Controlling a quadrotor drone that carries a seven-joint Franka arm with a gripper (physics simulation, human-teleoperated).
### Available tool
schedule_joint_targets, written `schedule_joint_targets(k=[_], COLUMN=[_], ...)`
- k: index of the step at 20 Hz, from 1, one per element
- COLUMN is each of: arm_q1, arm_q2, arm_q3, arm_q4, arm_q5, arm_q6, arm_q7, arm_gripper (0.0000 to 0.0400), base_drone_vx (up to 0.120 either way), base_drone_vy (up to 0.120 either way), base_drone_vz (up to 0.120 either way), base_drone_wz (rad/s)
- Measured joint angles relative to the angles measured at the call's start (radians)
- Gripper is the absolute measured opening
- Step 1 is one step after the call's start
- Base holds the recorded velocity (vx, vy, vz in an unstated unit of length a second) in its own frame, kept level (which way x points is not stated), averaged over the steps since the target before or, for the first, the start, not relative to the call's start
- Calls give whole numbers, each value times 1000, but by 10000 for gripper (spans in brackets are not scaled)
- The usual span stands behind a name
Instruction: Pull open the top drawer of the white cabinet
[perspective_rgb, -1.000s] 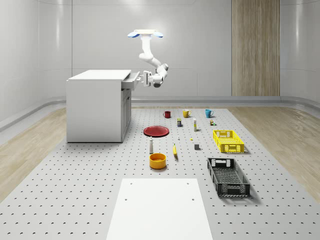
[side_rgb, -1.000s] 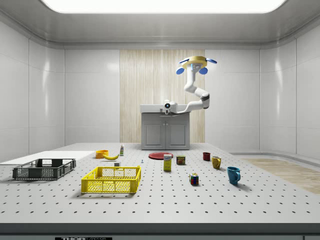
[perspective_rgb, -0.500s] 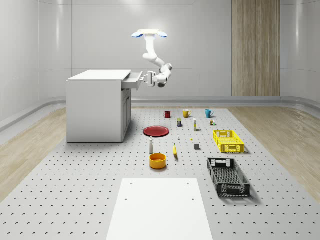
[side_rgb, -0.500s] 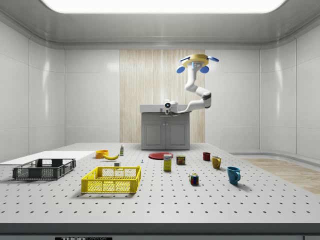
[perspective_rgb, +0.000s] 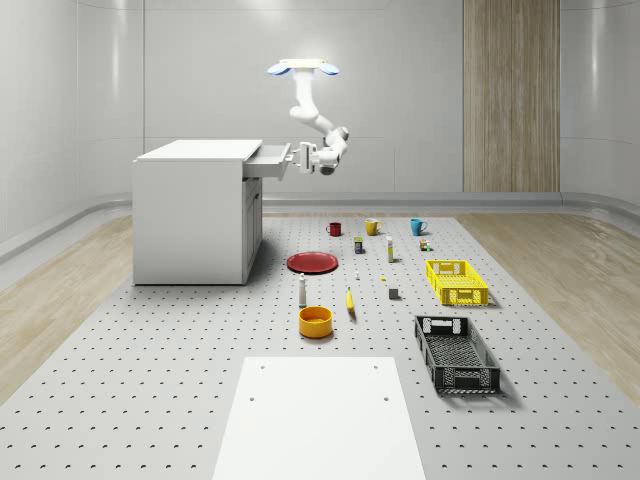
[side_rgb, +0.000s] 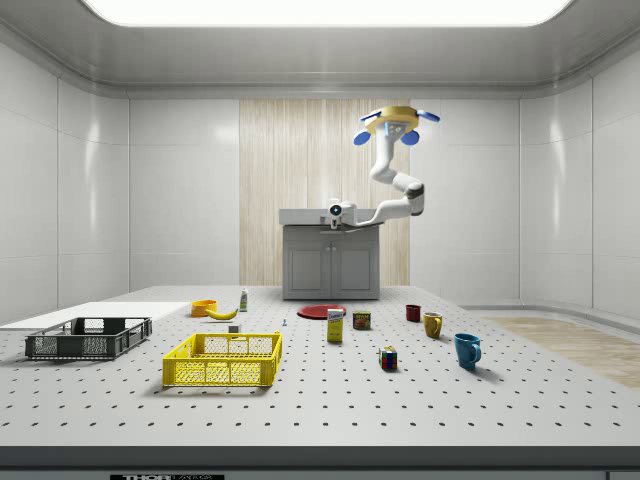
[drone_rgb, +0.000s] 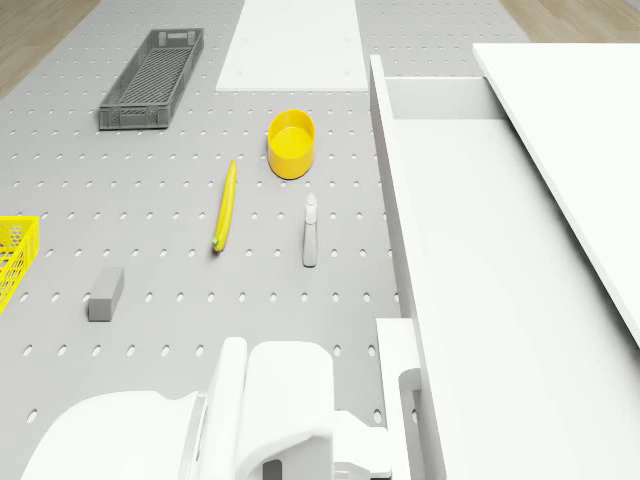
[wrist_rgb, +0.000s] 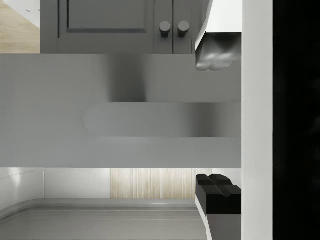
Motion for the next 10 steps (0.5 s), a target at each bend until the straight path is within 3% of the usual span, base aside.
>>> schedule_joint_targets(k=[10], arm_q1=[6], arm_q2=[-6], arm_q3=[-2], arm_q4=[-1], arm_q5=[-6], arm_q6=[5], arm_q7=[4], arm_gripper=[305], base_drone_vx=[0], base_drone_vy=[0], base_drone_vz=[0], base_drone_wz=[0])
